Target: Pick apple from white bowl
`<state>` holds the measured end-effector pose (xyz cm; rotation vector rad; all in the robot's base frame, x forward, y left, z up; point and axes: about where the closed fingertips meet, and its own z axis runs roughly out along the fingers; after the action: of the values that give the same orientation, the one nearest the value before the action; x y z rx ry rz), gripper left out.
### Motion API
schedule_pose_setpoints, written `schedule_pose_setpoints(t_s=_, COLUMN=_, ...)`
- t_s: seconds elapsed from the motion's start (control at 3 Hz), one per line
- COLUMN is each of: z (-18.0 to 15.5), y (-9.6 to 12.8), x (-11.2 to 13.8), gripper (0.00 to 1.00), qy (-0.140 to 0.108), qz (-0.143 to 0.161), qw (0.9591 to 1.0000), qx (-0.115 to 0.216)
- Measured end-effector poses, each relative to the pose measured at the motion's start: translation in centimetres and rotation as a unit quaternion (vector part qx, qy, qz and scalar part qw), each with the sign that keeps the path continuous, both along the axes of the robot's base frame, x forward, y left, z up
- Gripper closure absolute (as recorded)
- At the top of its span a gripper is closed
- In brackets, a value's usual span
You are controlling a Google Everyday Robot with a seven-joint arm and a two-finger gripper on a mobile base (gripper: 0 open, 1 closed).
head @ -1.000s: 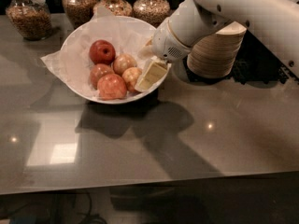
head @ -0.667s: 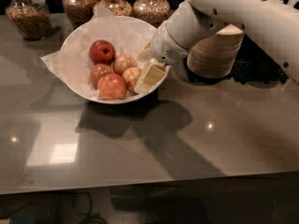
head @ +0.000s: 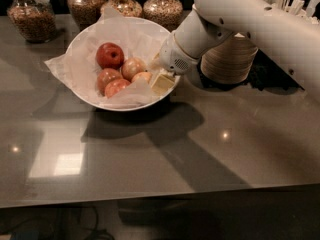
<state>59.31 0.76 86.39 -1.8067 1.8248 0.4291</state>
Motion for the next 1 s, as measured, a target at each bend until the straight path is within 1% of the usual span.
schedule_pose_setpoints(t_s=0.33, z=-0.61, y=0.62, x=0.83, gripper=0.31, qy=0.007, qz=0.006, qw=0.9999, qx=-0.006)
schedule_pose_setpoints(t_s=0.67, z=-0.61, y=0.65, x=0.83, gripper=0.49, qy=0.007, qz=0.006, qw=0.9999, qx=-0.006)
schedule_pose_setpoints(t_s=1.0, z=-0.61, y=0.65, x=0.83, gripper=0.73, qy=0.007, qz=0.006, qw=0.9999, qx=-0.006)
